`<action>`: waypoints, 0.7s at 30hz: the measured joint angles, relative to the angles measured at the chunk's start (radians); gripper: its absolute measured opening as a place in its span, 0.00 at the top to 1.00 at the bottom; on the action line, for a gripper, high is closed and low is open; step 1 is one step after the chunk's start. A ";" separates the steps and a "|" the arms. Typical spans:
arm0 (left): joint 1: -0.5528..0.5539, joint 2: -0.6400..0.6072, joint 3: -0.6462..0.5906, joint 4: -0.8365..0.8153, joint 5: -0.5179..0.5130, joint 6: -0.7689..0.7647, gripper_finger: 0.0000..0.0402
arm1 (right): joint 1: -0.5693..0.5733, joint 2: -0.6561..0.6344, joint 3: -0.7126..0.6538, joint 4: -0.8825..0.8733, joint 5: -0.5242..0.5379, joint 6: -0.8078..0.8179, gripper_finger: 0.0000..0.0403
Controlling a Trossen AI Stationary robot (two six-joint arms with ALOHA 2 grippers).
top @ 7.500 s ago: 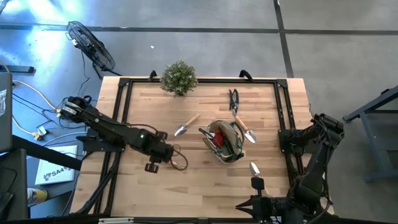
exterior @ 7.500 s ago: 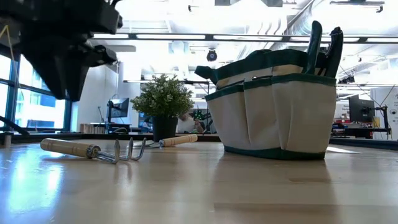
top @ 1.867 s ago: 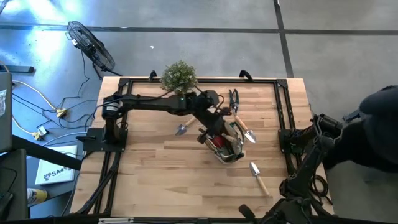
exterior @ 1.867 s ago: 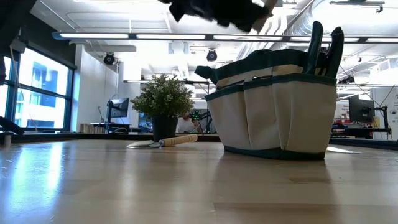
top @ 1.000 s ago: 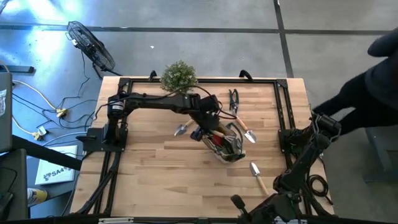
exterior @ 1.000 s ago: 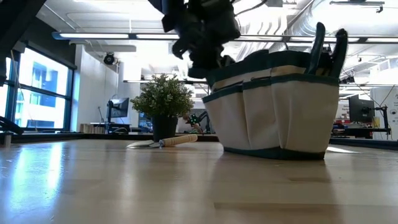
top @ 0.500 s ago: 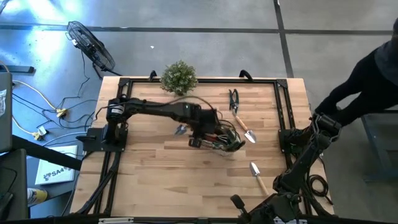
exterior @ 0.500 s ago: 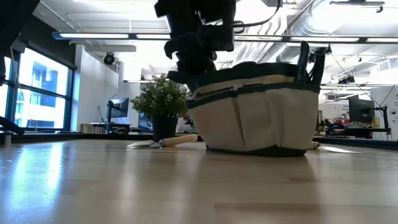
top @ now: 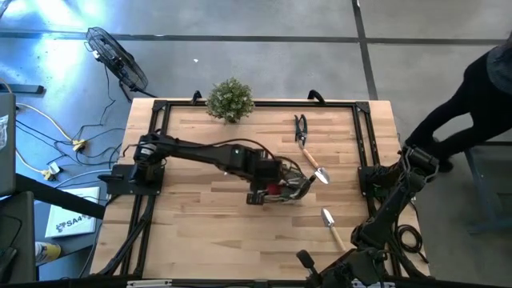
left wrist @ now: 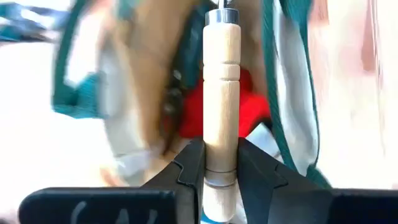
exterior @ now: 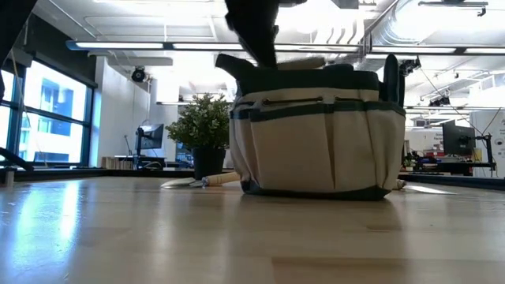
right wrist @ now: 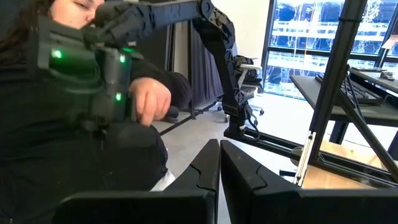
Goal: Pick & Place Garden tools in Gardening bag
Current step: Put the brown rake into the green bag
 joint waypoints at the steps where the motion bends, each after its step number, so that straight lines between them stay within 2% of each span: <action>1: 0.001 0.000 0.016 -0.006 0.000 -0.002 0.85 | 0.000 0.000 0.000 0.000 0.000 0.000 0.99; 8: 0.003 0.007 0.039 -0.031 -0.030 -0.002 0.85 | 0.000 0.000 0.000 -0.007 0.000 0.004 0.99; 12: 0.008 0.052 0.040 -0.009 0.032 0.022 0.85 | 0.000 0.000 0.000 -0.016 0.000 0.006 0.99; 17: 0.018 0.110 0.040 -0.015 -0.005 0.031 0.85 | 0.000 0.000 0.000 -0.030 0.000 0.035 0.99; 21: 0.042 0.132 0.039 -0.044 0.049 0.033 0.85 | 0.000 0.000 0.000 -0.035 0.000 0.045 0.99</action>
